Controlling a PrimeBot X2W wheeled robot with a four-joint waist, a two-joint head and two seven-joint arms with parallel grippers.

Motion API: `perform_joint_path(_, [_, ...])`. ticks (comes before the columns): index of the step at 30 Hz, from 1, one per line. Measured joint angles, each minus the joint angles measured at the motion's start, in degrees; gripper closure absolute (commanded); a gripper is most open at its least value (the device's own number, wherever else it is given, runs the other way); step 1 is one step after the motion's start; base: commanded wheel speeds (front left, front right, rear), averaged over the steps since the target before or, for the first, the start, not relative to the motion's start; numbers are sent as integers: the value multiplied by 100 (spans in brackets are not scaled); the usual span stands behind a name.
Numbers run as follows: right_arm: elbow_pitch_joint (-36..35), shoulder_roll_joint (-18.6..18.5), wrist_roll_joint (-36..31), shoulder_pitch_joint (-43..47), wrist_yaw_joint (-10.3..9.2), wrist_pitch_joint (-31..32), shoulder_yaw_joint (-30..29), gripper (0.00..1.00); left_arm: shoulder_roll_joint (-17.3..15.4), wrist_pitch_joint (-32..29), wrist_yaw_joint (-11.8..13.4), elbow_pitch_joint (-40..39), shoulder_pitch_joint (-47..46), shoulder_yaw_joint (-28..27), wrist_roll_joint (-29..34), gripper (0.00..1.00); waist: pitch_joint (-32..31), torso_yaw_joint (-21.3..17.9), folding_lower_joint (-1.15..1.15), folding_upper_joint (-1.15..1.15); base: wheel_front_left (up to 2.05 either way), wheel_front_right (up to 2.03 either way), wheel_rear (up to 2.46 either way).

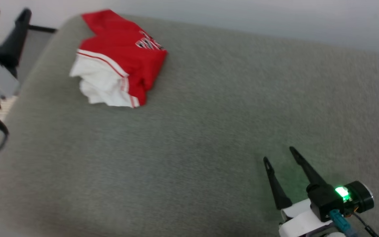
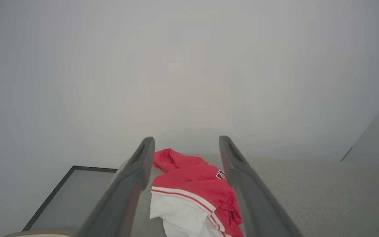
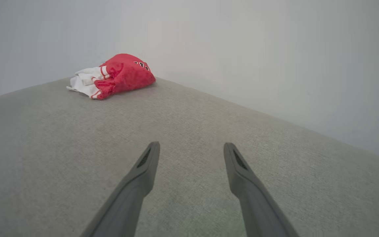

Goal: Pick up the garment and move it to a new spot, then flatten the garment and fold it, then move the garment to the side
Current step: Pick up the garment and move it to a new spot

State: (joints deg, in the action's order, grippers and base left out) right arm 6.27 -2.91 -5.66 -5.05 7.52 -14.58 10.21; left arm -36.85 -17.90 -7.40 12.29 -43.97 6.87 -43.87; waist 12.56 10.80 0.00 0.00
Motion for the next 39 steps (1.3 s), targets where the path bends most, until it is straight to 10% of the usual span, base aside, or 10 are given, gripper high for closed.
perform_joint_path(16, [-616, -66, -29, -55, 0, 134, -249, 0, -591, -2064, 0, 2146, -2273, 1614, -792, 0, 1467, -841, 0, 0, 0, 0, 0])
perform_joint_path(35, [-1622, -140, 9, 13, 2, 580, -225, 0, -189, -3577, 83, 4052, -3454, 2532, -861, 0, 2332, -1033, 0, 0, 0, 0, 0])
perform_joint_path(37, [-1637, -147, 25, 2, 1, 614, -219, 0, -93, -3575, 88, 4166, -3464, 2477, -957, 100, 2326, -1022, 0, 0, 0, 0, 0])
perform_joint_path(39, [-1633, -146, 25, -10, 1, 630, -203, 0, -16, -3484, 93, 4237, -3451, 2455, -996, 100, 2286, -1018, 0, 0, 0, 0, 0])
